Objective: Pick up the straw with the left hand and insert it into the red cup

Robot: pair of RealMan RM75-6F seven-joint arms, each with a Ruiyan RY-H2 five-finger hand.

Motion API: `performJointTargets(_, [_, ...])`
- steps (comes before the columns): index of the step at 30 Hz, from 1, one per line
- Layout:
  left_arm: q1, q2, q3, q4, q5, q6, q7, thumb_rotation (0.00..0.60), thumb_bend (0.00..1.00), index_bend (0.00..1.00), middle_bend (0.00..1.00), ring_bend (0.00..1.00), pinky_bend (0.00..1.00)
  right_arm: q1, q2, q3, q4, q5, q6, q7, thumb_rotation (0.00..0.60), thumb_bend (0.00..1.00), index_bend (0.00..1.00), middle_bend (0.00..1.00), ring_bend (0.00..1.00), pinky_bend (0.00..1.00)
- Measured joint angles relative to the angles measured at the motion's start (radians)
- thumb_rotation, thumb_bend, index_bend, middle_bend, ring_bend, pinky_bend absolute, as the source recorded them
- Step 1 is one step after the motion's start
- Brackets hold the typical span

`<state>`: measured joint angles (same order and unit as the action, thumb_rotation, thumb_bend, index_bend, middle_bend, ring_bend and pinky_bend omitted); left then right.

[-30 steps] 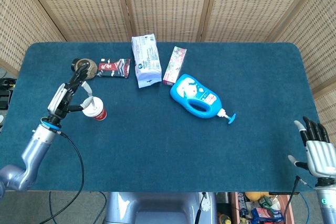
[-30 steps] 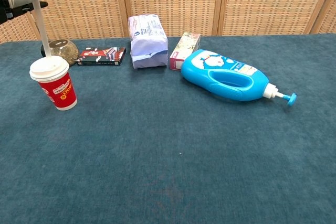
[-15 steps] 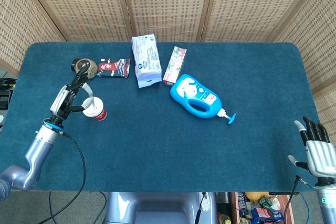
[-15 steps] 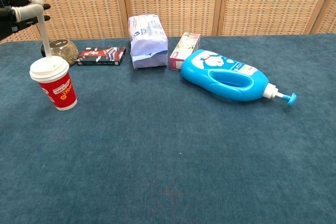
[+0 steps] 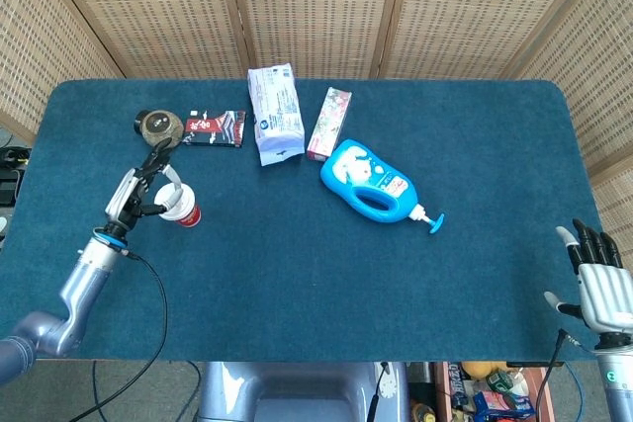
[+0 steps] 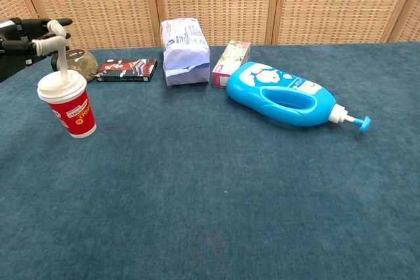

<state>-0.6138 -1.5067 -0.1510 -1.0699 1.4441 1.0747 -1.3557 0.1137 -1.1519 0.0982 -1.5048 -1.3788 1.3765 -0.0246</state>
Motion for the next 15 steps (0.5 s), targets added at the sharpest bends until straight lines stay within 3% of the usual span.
performJointTargets(3, [-0.002, -0.010, 0.005, 0.016, 0.003, -0.007, -0.003, 0.600, 0.48, 0.51, 0.00, 0.00, 0.00, 0.000, 0.000, 0.000, 0.000, 0.001, -0.001, 0.000, 0.600, 0.00, 0.00, 0.00, 0.00, 0.00])
performJointTargets(5, [-0.003, -0.016, 0.008, 0.026, 0.004, -0.012, -0.001, 0.600, 0.48, 0.35, 0.00, 0.00, 0.00, 0.001, -0.001, 0.000, 0.000, 0.002, -0.002, 0.000, 0.600, 0.00, 0.00, 0.00, 0.00, 0.00])
performJointTargets(7, [-0.003, -0.022, 0.008, 0.030, 0.003, -0.013, 0.008, 0.600, 0.41, 0.12, 0.00, 0.00, 0.00, 0.001, -0.001, 0.000, 0.001, 0.003, -0.003, -0.001, 0.600, 0.00, 0.00, 0.00, 0.00, 0.00])
performJointTargets(9, [-0.002, -0.025, 0.007, 0.030, 0.005, -0.006, 0.012, 0.600, 0.32, 0.02, 0.00, 0.00, 0.00, 0.001, -0.001, 0.000, 0.001, 0.003, -0.003, -0.002, 0.600, 0.00, 0.00, 0.00, 0.00, 0.00])
performJointTargets(11, [0.001, -0.023, 0.008, 0.029, 0.013, 0.008, 0.020, 0.600, 0.26, 0.00, 0.00, 0.00, 0.00, 0.001, -0.002, 0.001, 0.001, 0.004, -0.001, -0.004, 0.600, 0.00, 0.00, 0.00, 0.00, 0.00])
performJointTargets(15, [0.009, 0.000, 0.020, 0.019, 0.043, 0.039, 0.044, 0.600, 0.25, 0.00, 0.00, 0.00, 0.00, 0.000, -0.002, -0.001, -0.001, -0.001, 0.001, -0.006, 0.600, 0.00, 0.00, 0.00, 0.00, 0.00])
